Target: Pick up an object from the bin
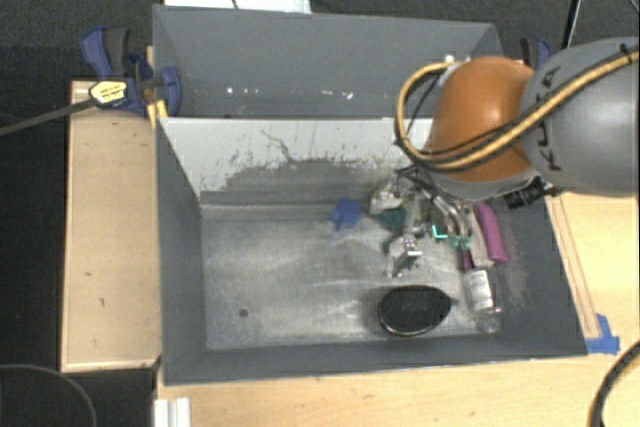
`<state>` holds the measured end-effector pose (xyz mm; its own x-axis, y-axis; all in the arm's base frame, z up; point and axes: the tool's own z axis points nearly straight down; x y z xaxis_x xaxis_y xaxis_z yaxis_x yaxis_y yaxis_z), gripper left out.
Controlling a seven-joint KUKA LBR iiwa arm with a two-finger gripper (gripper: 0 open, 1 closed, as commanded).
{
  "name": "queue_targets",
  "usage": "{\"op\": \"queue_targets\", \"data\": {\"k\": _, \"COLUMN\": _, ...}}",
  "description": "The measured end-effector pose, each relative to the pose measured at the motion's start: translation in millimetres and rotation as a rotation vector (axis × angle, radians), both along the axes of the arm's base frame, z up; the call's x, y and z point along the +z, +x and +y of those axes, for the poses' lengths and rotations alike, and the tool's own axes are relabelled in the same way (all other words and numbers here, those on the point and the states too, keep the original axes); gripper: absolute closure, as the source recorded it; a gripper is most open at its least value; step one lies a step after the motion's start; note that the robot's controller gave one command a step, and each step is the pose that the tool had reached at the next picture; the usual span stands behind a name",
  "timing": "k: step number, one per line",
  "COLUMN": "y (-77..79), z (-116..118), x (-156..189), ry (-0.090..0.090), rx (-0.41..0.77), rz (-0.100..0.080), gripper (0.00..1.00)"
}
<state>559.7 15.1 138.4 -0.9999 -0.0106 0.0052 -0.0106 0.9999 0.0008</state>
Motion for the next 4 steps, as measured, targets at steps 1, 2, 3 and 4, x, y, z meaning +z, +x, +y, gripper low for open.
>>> {"op": "queue_targets", "data": {"k": 1, "y": 24.3, "z": -57.3, "x": -47.2, "ry": 0.008, "rx": -0.209, "rz": -0.007, "gripper": 0.00}}
{"op": "queue_targets", "data": {"k": 2, "y": 29.0, "z": -54.2, "x": -51.3, "ry": 0.012, "rx": -0.313, "rz": -0.005, "gripper": 0.00}}
{"op": "queue_targets", "data": {"k": 3, "y": 29.1, "z": -53.9, "x": -52.0, "ry": 0.012, "rx": -0.320, "rz": -0.005, "gripper": 0.00}}
{"op": "queue_targets", "data": {"k": 4, "y": 38.1, "z": -54.4, "x": -53.7, "ry": 0.020, "rx": -0.361, "rz": -0.002, "gripper": 0.00}}
